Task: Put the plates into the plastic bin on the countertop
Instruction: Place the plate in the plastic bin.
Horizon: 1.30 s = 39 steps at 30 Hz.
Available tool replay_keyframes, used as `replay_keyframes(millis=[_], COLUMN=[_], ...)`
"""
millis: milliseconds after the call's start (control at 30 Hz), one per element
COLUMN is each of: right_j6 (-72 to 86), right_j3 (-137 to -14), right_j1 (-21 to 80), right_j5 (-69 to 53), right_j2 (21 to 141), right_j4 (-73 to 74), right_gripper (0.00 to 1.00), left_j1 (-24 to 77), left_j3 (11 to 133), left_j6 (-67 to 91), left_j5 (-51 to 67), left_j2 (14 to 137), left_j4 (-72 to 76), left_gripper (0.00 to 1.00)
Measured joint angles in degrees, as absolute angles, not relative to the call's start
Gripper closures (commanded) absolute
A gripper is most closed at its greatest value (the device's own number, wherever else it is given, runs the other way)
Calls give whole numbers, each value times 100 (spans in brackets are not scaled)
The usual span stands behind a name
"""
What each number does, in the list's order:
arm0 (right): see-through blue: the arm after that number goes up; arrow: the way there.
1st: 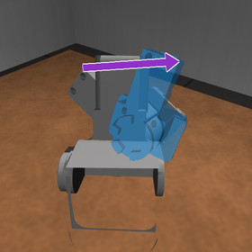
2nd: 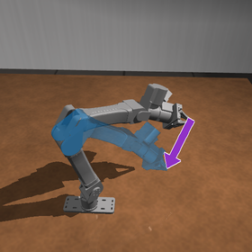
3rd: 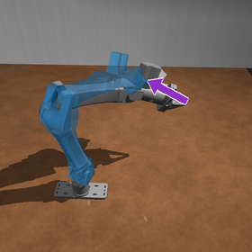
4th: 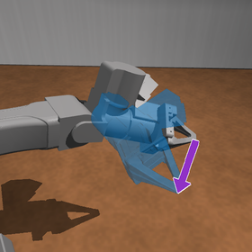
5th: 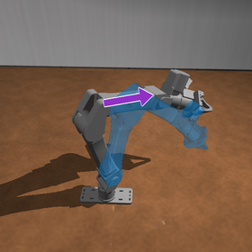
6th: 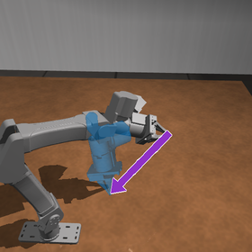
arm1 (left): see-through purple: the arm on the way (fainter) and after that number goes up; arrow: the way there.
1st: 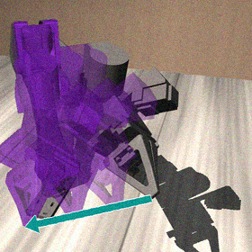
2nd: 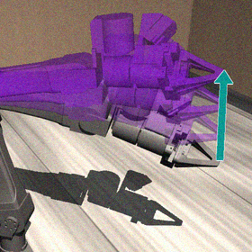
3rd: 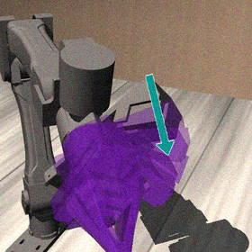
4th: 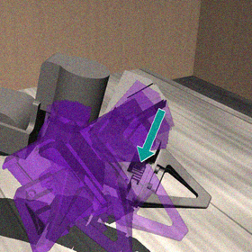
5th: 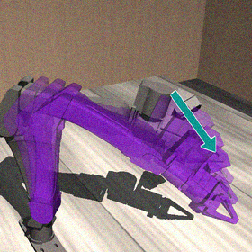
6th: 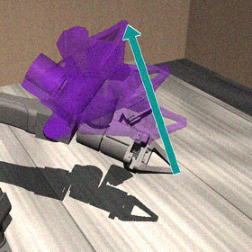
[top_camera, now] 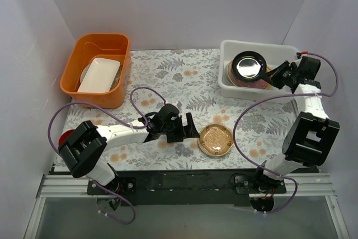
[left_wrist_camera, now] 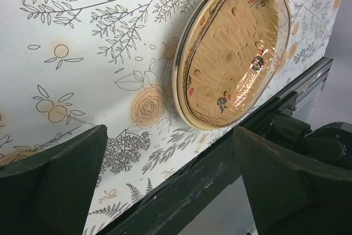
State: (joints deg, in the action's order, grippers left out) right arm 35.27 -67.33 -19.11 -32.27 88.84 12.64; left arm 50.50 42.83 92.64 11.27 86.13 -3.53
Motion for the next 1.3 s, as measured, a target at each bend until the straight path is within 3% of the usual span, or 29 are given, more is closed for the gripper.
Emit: replay_keyframes(millis=[633, 833, 967, 1167, 1300], right_j6=[3723, 3754, 3728, 3629, 3590], right_j3=[-6733, -6777, -6825, -6820, -6630], right_j1=[-1911, -1898, -1887, -1841, -1841], right_j5=[-3199, -3306, -3330, -3216, -3033], right_j2=[9780, 10057, 10110, 9924, 9476], right_j4=[906, 854, 676, 480, 510], right_gripper=[96, 75, 48, 19, 15], left_j1=[5050, 5050, 5050, 5050, 5050], left_j3=[4309, 4316, 4324, 4327, 4329], left_j6=[9236, 9236, 9236, 9236, 9238], left_j5=[1107, 1092, 1092, 1090, 1092], left_j2=[8698, 8698, 8698, 8698, 8698], left_j4=[-416, -432, -432, -434, -434], left_gripper=[2, 2, 2, 2, 2])
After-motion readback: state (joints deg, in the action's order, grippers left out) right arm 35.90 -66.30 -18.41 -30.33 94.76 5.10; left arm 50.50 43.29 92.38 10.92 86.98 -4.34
